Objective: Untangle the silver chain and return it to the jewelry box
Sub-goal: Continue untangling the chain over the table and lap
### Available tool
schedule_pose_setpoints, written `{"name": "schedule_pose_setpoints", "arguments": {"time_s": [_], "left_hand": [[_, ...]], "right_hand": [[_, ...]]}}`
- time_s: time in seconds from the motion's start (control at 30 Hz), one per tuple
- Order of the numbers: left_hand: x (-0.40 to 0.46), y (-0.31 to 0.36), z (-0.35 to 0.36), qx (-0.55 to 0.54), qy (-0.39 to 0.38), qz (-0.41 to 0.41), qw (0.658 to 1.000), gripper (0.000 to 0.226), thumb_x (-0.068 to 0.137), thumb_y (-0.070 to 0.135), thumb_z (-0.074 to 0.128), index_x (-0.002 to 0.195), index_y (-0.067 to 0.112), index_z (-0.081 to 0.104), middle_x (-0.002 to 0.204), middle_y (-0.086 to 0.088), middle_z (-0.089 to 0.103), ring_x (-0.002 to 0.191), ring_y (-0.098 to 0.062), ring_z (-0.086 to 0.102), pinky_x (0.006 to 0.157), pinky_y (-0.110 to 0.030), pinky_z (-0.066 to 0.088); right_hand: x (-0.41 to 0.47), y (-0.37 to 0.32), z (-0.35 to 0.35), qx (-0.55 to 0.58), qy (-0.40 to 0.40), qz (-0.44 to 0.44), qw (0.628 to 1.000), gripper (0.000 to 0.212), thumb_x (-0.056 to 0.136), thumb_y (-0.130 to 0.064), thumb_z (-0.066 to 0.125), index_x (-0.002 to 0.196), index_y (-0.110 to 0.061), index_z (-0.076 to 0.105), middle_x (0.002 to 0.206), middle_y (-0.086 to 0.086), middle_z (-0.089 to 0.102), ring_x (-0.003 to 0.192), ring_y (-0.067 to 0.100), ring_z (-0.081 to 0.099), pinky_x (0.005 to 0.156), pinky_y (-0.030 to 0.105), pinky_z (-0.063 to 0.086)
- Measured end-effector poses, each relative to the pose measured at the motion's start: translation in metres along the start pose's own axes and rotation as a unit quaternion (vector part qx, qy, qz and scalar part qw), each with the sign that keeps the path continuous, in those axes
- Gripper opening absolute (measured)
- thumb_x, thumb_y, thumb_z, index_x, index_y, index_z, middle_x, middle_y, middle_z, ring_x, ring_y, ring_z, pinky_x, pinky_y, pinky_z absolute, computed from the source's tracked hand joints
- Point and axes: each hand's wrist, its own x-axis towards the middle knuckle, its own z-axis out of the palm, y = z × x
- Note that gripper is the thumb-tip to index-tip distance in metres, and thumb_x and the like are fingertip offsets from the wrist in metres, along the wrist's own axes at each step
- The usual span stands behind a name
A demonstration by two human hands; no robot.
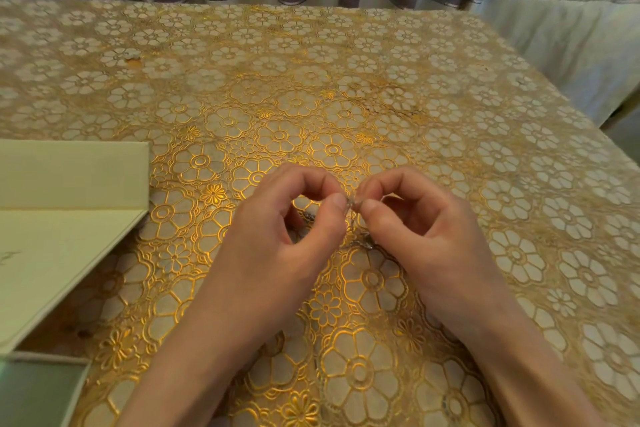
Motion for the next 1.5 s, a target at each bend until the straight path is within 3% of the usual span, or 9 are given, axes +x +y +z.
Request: {"name": "schedule_pose_setpoints", "arguments": {"time_s": [0.2,0.37,0.53,0.7,0.93,1.07,1.2,1.37,1.5], "left_hand": [[-0.001,0.0013,0.0008,0.009,-0.001,0.005,1.0,0.021,0.073,0.044,0.048,0.075,0.025,0.057,0.071,0.011,0.062,0.049,-0.01,0.044,0.045,-0.014,0.034],[-0.0017,0.0017,0.0006,-0.006,-0.002,-0.011,1.0,0.015,0.076,0.041,0.052,0.078,0.026,0.055,0.063,0.011,0.063,0.058,-0.018,0.056,0.054,-0.03,0.044],[-0.001,0.002,0.0015,-0.007,0.0,-0.02,1.0,0.007,0.078,0.03,0.053,0.074,0.025,0.056,0.05,0.015,0.048,0.044,-0.003,0.039,0.04,-0.025,0.037],[-0.0012,0.005,0.0018,-0.007,0.005,-0.014,1.0,0.007,0.078,0.026,0.054,0.071,0.023,0.056,0.051,0.009,0.041,0.043,-0.001,0.033,0.041,-0.008,0.025],[-0.0022,0.0076,0.0028,-0.042,0.013,-0.023,0.999,0.01,0.078,0.024,0.056,0.068,0.021,0.057,0.049,0.006,0.035,0.041,-0.001,0.032,0.041,-0.005,0.025],[-0.0024,0.0079,0.003,-0.064,0.021,-0.032,0.997,0.017,0.086,0.016,0.062,0.07,0.018,0.057,0.05,-0.001,0.036,0.04,0.0,0.033,0.039,-0.003,0.025],[-0.0023,0.0086,0.0033,-0.065,0.019,-0.043,0.997,0.013,0.083,0.015,0.059,0.071,0.018,0.057,0.049,0.009,0.037,0.039,-0.001,0.031,0.038,-0.006,0.023],[-0.0016,0.0054,-0.0017,-0.047,0.027,-0.049,0.997,0.012,0.08,0.031,0.057,0.072,0.022,0.057,0.062,-0.023,0.048,0.046,-0.007,0.033,0.04,-0.012,0.026],[-0.0007,0.0032,-0.0021,-0.04,0.024,-0.041,0.998,0.01,0.078,0.032,0.055,0.079,0.024,0.06,0.073,-0.026,0.06,0.046,-0.021,0.036,0.042,-0.019,0.029]], "right_hand": [[-0.0007,0.001,0.0001,-0.005,0.004,-0.001,1.0,0.017,0.069,-0.036,0.055,0.072,-0.02,0.057,0.065,0.023,0.051,0.058,0.02,0.042,0.049,0.044,0.031],[-0.0006,0.0021,-0.0006,-0.007,-0.011,0.007,1.0,0.015,0.069,-0.035,0.057,0.073,-0.021,0.058,0.068,0.02,0.056,0.056,0.016,0.042,0.046,0.029,0.033],[-0.0001,0.0007,-0.0005,-0.004,-0.01,0.004,1.0,0.005,0.071,-0.031,0.057,0.072,-0.03,0.061,0.072,0.017,0.059,0.05,0.016,0.042,0.043,0.036,0.036],[-0.0002,-0.0001,0.0004,-0.005,-0.004,0.0,1.0,0.006,0.071,-0.033,0.056,0.073,-0.032,0.061,0.075,0.007,0.063,0.05,0.016,0.041,0.044,0.038,0.035],[-0.001,-0.0045,0.0,0.012,-0.015,-0.001,1.0,0.011,0.077,-0.014,0.052,0.069,-0.021,0.054,0.055,-0.015,0.06,0.044,0.0,0.04,0.044,0.012,0.034],[-0.0011,-0.004,0.0001,0.009,-0.012,0.004,1.0,0.011,0.076,-0.016,0.054,0.067,-0.022,0.054,0.06,-0.015,0.063,0.046,0.004,0.04,0.044,0.015,0.035],[0.0005,-0.0011,0.0009,-0.022,0.002,-0.035,0.999,0.008,0.071,-0.029,0.058,0.065,-0.027,0.054,0.083,-0.014,0.059,0.062,0.013,0.046,0.057,0.014,0.04],[0.0005,0.0012,-0.0027,-0.001,0.002,-0.01,1.0,0.01,0.069,-0.036,0.055,0.07,-0.027,0.058,0.067,0.0,0.052,0.053,0.006,0.038,0.049,0.016,0.033],[0.0009,-0.0014,-0.0037,0.069,-0.002,-0.004,0.998,0.008,0.076,-0.013,0.056,0.069,-0.016,0.056,0.067,0.002,0.062,0.047,-0.001,0.045,0.047,0.008,0.033]]}}
